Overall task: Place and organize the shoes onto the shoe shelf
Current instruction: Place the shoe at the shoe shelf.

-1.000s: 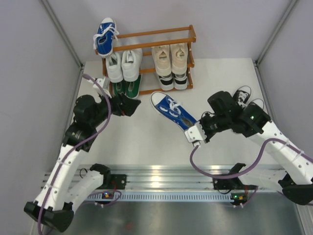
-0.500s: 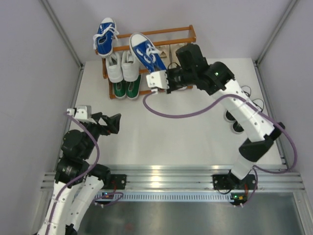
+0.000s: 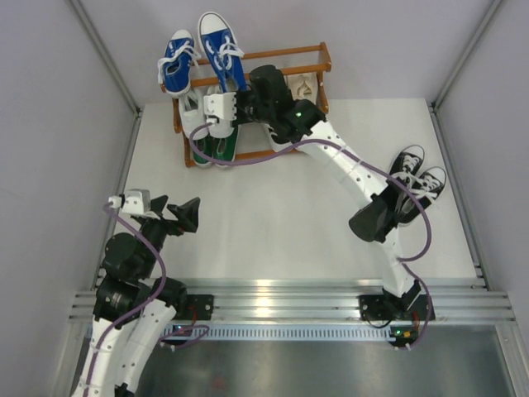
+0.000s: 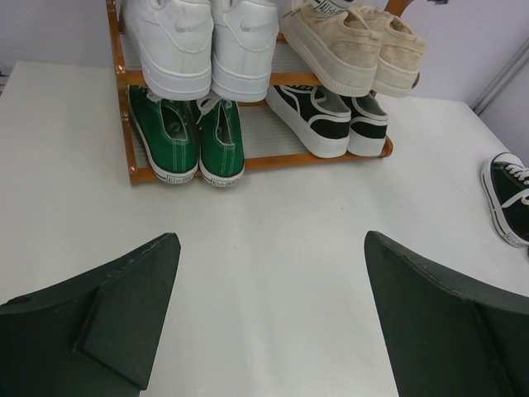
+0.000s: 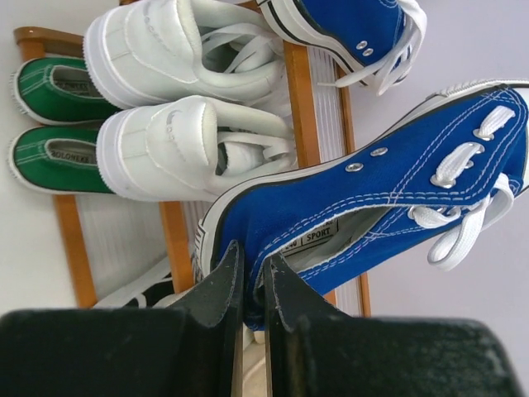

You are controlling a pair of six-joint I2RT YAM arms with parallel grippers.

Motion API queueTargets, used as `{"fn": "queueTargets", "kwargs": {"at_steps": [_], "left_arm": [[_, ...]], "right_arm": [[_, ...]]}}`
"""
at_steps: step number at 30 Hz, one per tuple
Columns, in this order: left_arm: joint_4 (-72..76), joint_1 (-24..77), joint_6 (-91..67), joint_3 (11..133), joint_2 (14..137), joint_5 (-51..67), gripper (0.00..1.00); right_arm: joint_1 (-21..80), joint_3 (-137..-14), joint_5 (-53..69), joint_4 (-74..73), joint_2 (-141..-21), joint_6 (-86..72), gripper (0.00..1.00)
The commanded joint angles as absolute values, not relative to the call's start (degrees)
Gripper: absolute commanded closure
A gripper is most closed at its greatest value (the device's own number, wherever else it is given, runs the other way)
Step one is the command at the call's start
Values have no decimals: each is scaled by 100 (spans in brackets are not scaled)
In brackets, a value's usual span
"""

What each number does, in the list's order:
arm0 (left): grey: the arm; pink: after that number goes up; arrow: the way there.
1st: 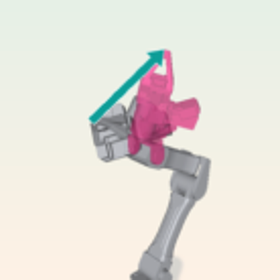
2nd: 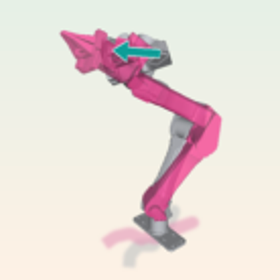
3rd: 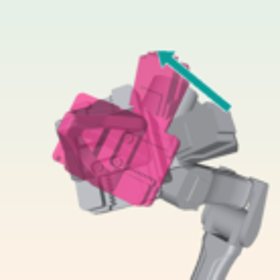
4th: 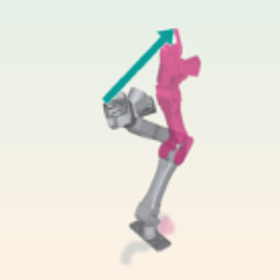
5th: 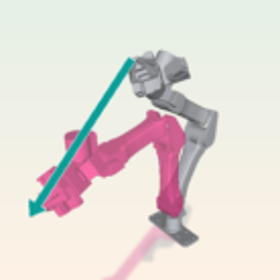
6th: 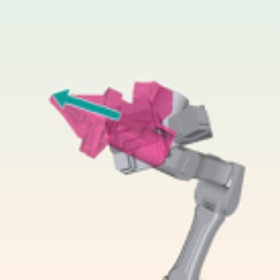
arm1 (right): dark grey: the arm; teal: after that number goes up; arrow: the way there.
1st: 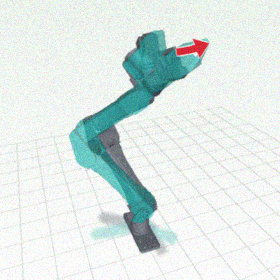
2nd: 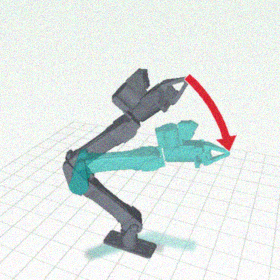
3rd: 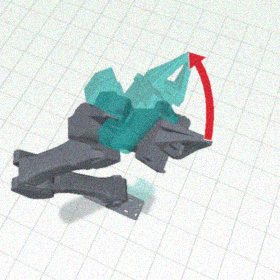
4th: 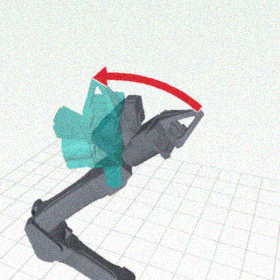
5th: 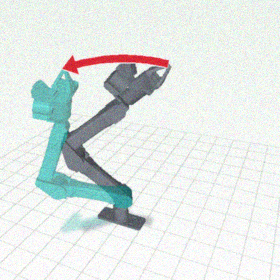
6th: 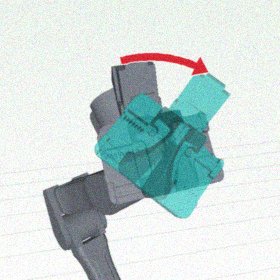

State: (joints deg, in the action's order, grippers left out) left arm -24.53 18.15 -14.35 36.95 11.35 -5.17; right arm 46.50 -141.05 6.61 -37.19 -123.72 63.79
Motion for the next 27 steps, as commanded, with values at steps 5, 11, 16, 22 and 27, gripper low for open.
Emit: {"fn": "queueTargets", "kwargs": {"at_steps": [5,11,16,22,27], "left_arm": [[-2294,1802,-1362,3639,888,-571,2],[-2285,1802,-1354,3639,897,-563,2],[-2285,1802,-1354,3630,861,-606,2],[-2285,1802,-1362,3621,870,-589,2],[-2285,1793,-1362,3621,861,-598,2]], "right_arm": [[4465,-14678,395,-1864,-12629,6574,100],[4359,-14713,369,-1556,-12849,6732,92],[4316,-14608,378,-1416,-12885,6768,82],[4263,-14546,361,-1336,-12911,6829,68],[4271,-14537,343,-1406,-12859,6785,47]]}}
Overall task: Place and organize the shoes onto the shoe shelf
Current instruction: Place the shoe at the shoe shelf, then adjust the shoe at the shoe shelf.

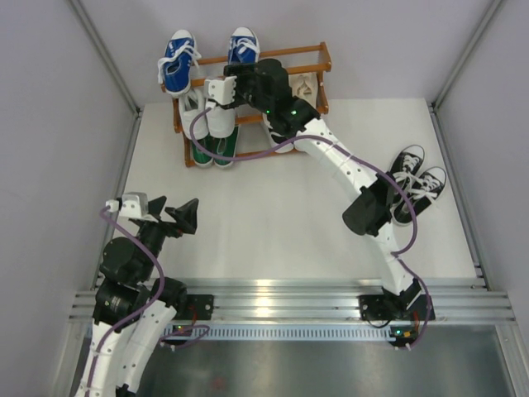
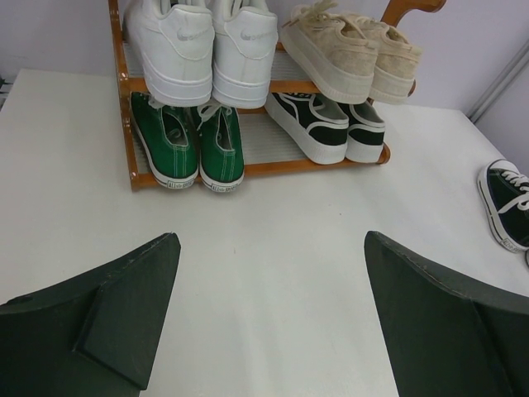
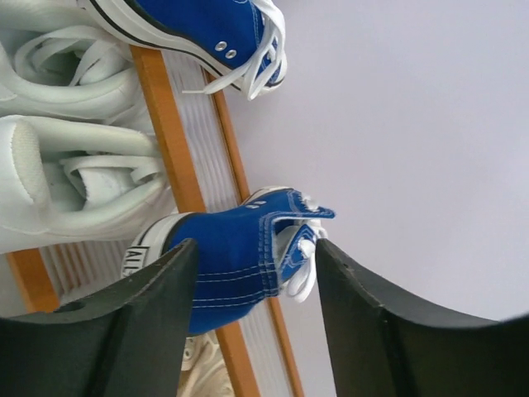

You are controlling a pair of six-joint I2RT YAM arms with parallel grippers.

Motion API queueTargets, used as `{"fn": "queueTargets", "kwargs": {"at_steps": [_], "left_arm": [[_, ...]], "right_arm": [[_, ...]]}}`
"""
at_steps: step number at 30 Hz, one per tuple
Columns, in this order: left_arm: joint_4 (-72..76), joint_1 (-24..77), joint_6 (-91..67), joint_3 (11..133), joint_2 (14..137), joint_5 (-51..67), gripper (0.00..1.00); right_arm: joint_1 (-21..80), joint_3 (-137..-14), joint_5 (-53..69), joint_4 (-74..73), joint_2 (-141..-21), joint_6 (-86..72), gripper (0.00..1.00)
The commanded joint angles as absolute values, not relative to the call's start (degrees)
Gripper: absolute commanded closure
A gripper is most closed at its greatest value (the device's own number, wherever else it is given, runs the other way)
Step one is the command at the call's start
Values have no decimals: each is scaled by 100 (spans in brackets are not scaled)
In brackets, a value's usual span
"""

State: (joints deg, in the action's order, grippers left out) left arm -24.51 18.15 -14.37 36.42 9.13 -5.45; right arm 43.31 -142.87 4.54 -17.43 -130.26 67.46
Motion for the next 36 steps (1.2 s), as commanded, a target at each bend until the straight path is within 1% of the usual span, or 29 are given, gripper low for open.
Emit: {"fn": "queueTargets", "kwargs": {"at_steps": [1,6,8,9,12,14,15,17,21,22,24,25,26,27,28,29,30,31,32,33,34,35,36], "left_arm": [[-2285,1802,-1362,3612,861,-589,2],[-2285,1802,-1380,3612,905,-545,2],[-2276,1793,-1371,3612,940,-510,2],[-2250,1793,-1371,3612,958,-492,2],[-2241,1793,-1362,3621,1028,-431,2],[-2198,1793,-1301,3612,1116,-378,2],[-2145,1793,-1231,3578,1134,-265,2],[-1969,1802,-1169,3542,1273,-168,2],[-1644,1802,-950,3559,1616,-26,2],[-1522,1802,-880,3568,1695,313,2],[-1039,1802,-669,3595,1924,544,2],[-837,1802,-616,3664,2142,693,2],[-539,1802,-580,3752,2284,694,2],[-432,1802,-597,3875,2468,625,2],[-387,1802,-580,4015,2922,485,2],[-378,1802,-580,4443,3205,423,2],[-421,1793,-667,4665,3513,352,2],[-491,1802,-729,4954,3838,334,2],[-544,1793,-773,5218,4476,456,2],[-597,1793,-939,5786,4804,535,2],[-632,1793,-1036,6053,5382,580,2],[-650,1793,-1237,6578,5657,589,2],[-633,1784,-1300,6818,5912,571,2]], "right_arm": [[4271,-14528,351,-1432,-12806,6776,40],[4289,-14528,536,-1871,-12517,6671,25],[4324,-14458,580,-2012,-12411,6636,20],[4333,-14441,624,-2074,-12306,6618,16],[4412,-14414,720,-2381,-12077,6522,9],[4473,-14423,764,-2609,-11971,6390,6],[4526,-14423,808,-2689,-11831,6329,2],[4579,-14388,879,-2935,-11681,6162,1],[4605,-14099,1150,-3277,-11015,5740,1],[4597,-13854,1221,-3357,-10847,5557,1],[4518,-13476,1518,-3567,-10278,4979,1],[4465,-13021,1660,-3629,-10066,4688,1],[4404,-12730,2070,-3717,-9594,4389,1],[4221,-11926,2405,-3700,-9310,3855,1],[4062,-11413,2861,-3648,-9021,3632,1],[3904,-10877,3318,-3534,-8713,3430,1],[3546,-9767,3984,-3159,-8110,3054,1],[3359,-9164,4312,-2938,-7808,2937,0],[3183,-8601,4620,-2735,-7500,2901,1],[2825,-7795,5023,-2646,-7019,2944,1],[2665,-7500,5097,-2706,-6857,2936,1],[2419,-7236,5237,-2794,-6594,2936,1],[2321,-6746,5360,-2934,-6461,2962,1]]}}
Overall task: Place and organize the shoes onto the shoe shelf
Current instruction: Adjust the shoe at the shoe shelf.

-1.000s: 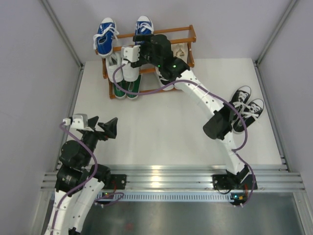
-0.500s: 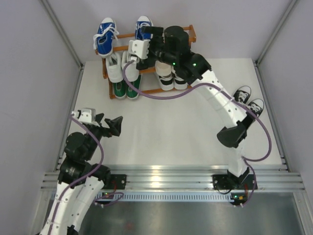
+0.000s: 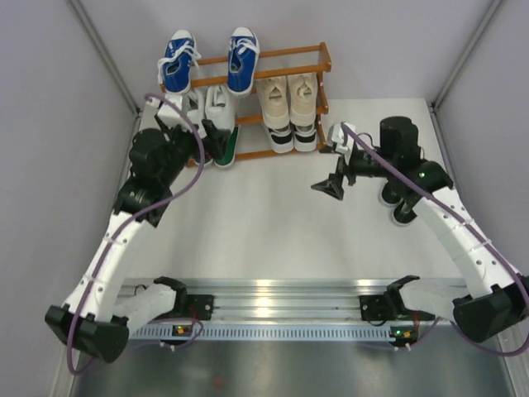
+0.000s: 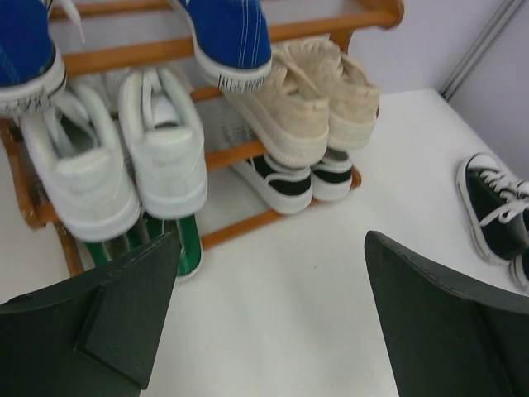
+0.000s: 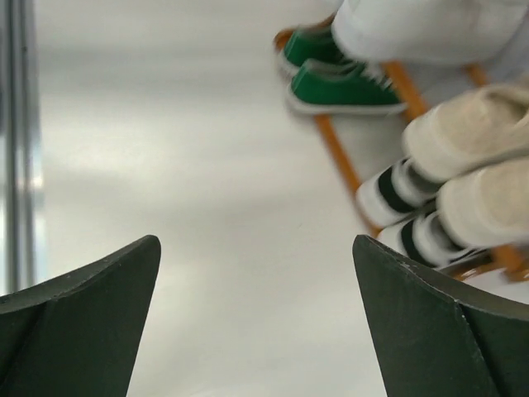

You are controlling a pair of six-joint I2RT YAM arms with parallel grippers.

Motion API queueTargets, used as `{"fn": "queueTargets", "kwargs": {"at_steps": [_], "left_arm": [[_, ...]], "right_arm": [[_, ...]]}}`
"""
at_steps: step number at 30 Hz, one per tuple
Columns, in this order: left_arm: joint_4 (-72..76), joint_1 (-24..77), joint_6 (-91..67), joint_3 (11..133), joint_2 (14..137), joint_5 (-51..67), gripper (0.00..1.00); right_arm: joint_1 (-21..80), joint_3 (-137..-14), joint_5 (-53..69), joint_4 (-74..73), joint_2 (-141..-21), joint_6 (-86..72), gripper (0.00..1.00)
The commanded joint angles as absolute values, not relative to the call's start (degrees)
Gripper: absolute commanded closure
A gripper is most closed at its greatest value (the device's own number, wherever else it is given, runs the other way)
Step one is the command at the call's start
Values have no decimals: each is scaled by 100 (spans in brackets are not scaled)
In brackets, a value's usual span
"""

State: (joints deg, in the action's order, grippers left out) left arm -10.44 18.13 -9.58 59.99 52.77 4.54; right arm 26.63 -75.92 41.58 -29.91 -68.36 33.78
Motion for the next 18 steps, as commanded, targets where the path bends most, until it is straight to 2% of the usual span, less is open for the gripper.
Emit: {"fn": "queueTargets", "kwargs": {"at_steps": [1,6,9,18], "left_arm": [[-598,1793,-1353,7029,6385,589,3],[-562,1775,-1723,8530,7653,404,10],[-501,1767,-1653,9112,8426,282,12],[-396,1767,-1248,9729,9280,-263,14]], "right_arm": [[2233,-6489,5440,-2988,-6329,3032,1],[1480,-5013,6046,-2304,-5327,2700,1],[1073,-4948,6257,-2425,-5151,2689,1],[967,-4896,6434,-2514,-5019,2777,1]]}}
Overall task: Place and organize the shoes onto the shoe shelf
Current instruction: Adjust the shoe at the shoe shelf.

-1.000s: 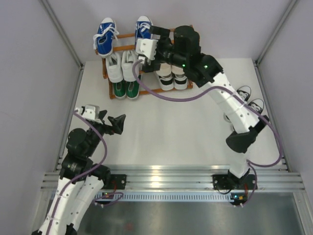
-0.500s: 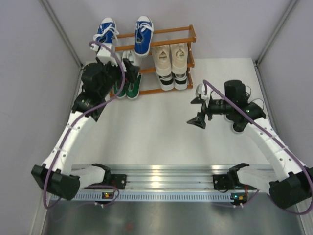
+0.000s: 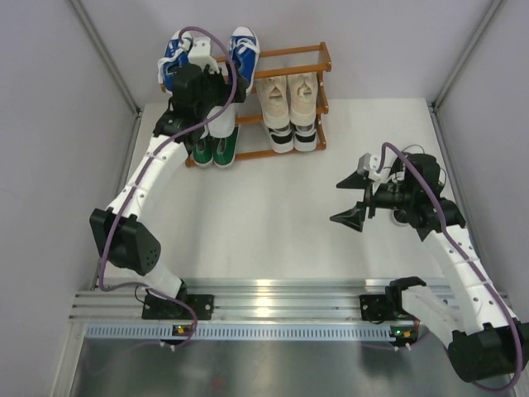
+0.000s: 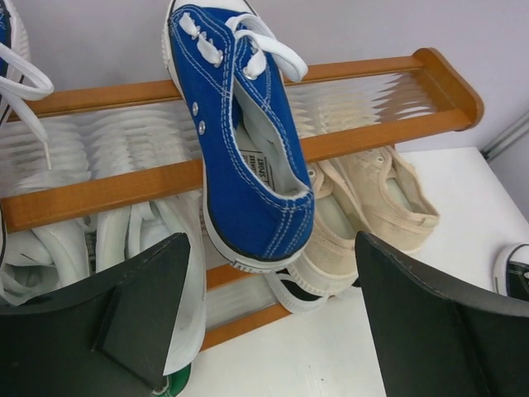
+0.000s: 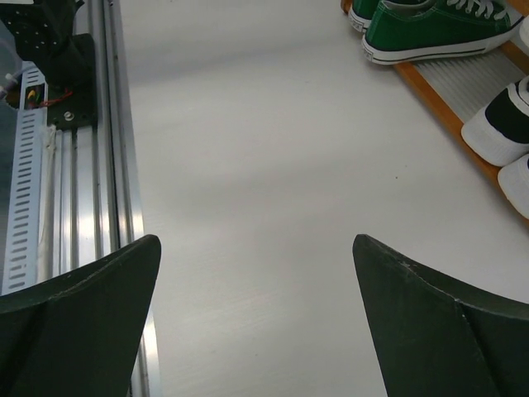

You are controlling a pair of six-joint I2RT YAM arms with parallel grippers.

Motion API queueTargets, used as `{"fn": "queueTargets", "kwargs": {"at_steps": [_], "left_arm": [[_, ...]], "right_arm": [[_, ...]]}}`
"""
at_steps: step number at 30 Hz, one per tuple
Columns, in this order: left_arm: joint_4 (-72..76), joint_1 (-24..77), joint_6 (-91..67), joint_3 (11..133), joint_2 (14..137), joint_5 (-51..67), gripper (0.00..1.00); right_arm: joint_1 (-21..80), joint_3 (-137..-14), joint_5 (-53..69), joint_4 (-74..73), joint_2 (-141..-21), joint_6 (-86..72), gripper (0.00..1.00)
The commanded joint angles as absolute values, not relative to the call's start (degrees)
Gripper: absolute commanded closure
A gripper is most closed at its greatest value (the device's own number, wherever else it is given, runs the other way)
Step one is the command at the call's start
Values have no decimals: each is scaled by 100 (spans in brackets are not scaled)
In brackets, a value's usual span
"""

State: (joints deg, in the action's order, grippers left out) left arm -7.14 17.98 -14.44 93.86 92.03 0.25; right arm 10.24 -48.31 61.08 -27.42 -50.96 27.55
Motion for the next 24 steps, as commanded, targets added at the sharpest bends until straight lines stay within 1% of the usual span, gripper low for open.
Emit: {"fn": "queueTargets", "kwargs": {"at_steps": [1,4,8,9,11,12,15,16,17,18,19,24], "left_arm": [[-404,1767,-1213,9764,9333,-342,14],[-317,1775,-1064,9896,9527,-430,16],[-132,1775,-915,10098,9773,-457,25],[-123,1775,-879,10212,9895,-466,33],[-149,1775,-835,10318,10002,-492,41],[-176,1775,-809,10405,10089,-501,47],[-237,1775,-765,10494,10186,-536,55],[-229,1775,-756,10503,10195,-545,67],[-176,1775,-721,10503,10195,-571,76],[-132,1775,-721,10503,10187,-615,90],[-80,1775,-712,10503,10169,-728,100],[-53,1767,-414,10635,10081,-1282,100]], "right_arm": [[967,-4896,6425,-2522,-5019,2786,1],[967,-4896,6425,-2549,-5027,2821,1],[967,-4896,6407,-2575,-5062,2865,1],[967,-4896,6390,-2584,-5071,2874,1],[967,-4904,6363,-2619,-5080,2909,1],[967,-4904,6355,-2619,-5071,2918,1],[958,-4904,6319,-2637,-5080,2944,1],[958,-4904,6311,-2645,-5063,2953,1],[949,-4904,6311,-2646,-5063,2962,1],[932,-4896,6319,-2646,-5054,2962,1],[923,-4896,6311,-2646,-5062,2971,1],[879,-4896,6302,-2646,-5036,2971,1]]}}
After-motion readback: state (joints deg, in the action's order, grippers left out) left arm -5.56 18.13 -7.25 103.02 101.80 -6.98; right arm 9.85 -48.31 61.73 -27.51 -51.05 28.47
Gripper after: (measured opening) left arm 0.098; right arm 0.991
